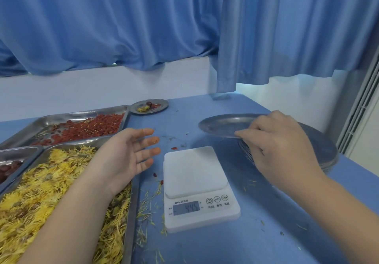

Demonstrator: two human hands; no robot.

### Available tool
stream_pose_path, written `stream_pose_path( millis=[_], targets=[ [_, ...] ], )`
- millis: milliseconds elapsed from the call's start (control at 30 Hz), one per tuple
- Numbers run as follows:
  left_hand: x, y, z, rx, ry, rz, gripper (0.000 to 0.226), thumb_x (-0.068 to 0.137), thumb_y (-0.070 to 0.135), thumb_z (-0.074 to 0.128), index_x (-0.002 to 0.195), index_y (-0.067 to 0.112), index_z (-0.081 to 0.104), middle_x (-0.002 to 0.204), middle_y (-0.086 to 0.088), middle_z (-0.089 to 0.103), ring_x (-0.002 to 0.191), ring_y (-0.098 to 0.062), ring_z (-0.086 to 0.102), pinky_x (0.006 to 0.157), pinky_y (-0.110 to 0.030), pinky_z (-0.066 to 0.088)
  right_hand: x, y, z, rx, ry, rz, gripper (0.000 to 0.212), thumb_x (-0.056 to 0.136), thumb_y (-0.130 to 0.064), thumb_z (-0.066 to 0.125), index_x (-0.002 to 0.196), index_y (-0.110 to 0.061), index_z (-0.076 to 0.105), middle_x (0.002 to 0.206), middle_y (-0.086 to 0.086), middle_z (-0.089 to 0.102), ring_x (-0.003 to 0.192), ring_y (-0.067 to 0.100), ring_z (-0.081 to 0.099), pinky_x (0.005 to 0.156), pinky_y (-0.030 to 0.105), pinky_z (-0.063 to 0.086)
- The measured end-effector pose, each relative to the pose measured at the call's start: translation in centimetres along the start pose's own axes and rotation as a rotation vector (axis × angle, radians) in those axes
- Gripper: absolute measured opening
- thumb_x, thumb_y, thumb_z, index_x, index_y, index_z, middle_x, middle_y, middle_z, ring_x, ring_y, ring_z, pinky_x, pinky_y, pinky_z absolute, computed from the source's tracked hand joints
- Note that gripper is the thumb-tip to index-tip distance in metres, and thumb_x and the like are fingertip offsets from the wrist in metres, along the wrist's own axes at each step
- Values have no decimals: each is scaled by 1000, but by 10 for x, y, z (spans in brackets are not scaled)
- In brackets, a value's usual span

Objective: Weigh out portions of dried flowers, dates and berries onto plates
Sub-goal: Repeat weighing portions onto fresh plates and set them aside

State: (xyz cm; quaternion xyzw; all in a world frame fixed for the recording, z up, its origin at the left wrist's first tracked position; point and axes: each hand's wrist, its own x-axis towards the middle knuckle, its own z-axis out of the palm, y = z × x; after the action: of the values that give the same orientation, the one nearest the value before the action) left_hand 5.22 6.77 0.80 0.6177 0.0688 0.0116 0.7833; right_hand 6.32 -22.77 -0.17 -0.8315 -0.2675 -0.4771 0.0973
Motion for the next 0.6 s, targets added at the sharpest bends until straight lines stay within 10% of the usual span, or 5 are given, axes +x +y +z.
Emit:
stream_pose_path(
  millis=[600],
  targets=[
    [3, 3, -10, -134, 180, 84, 15, 91, 24, 53, 103, 19, 60, 68, 3, 65, 60, -15, 64, 56, -27, 46, -19, -61, 25, 68, -176, -244, 29, 51, 7, 74, 70, -15, 68, 65, 1, 54, 59, 25, 51, 50, 33, 42]
  ],
)
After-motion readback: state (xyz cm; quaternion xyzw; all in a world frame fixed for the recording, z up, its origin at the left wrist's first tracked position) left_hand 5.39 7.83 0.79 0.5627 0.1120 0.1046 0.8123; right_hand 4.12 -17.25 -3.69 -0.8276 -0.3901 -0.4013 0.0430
